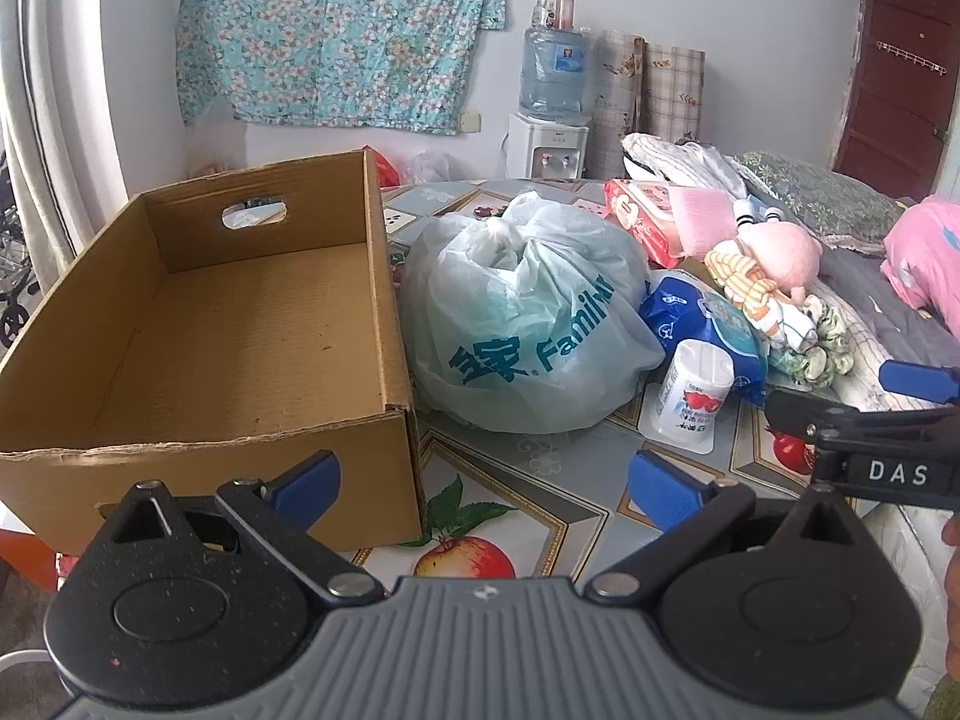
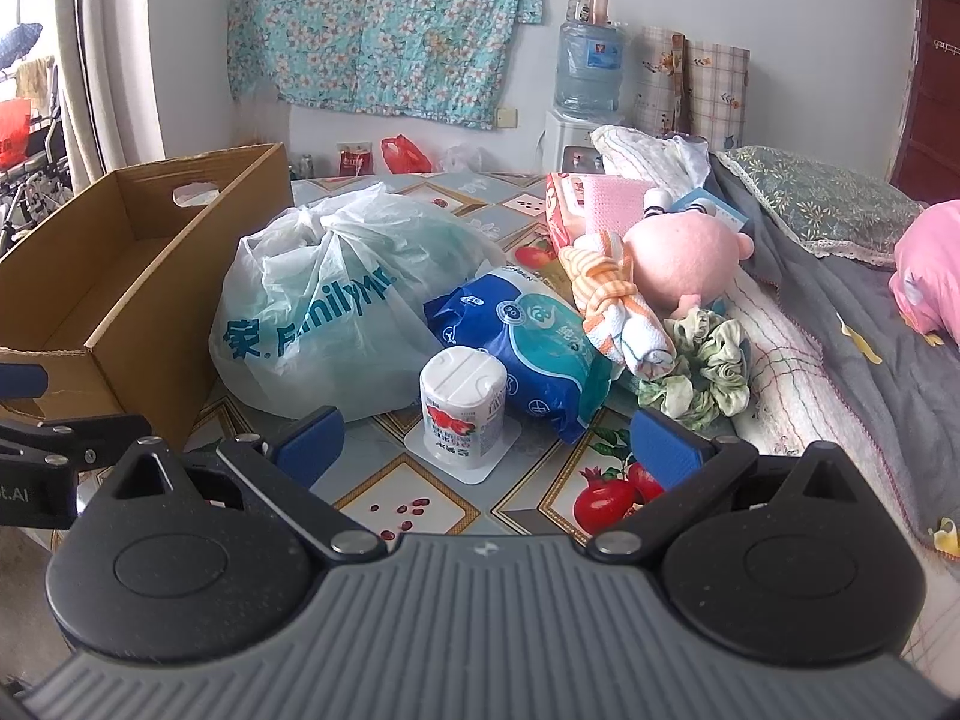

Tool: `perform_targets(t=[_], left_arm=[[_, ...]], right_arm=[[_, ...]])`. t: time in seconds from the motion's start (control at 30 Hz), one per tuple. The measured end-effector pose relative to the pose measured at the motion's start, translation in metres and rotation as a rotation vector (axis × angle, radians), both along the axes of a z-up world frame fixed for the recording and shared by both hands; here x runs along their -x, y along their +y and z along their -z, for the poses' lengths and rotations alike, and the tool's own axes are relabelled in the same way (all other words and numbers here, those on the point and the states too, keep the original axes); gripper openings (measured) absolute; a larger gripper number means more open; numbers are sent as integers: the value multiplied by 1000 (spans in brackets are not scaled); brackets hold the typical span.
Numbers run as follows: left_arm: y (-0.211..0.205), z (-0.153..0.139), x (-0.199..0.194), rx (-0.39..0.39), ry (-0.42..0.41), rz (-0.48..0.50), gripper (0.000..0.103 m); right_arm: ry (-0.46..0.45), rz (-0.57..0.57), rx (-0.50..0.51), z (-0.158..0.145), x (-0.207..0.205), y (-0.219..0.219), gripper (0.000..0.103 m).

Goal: Organize soft objects

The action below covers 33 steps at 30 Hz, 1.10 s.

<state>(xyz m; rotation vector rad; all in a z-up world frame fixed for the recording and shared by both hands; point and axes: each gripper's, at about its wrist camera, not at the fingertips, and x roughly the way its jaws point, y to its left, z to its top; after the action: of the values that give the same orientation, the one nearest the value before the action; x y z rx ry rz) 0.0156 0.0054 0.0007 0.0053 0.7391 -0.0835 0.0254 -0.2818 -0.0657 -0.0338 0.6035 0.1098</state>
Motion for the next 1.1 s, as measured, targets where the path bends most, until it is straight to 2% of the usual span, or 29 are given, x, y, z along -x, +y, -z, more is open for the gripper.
perform_targets(t=[1.1], left_arm=[[6,1,3,9,5,-24,103]], right_arm=[[13,-44,14,4,-1,14,102]])
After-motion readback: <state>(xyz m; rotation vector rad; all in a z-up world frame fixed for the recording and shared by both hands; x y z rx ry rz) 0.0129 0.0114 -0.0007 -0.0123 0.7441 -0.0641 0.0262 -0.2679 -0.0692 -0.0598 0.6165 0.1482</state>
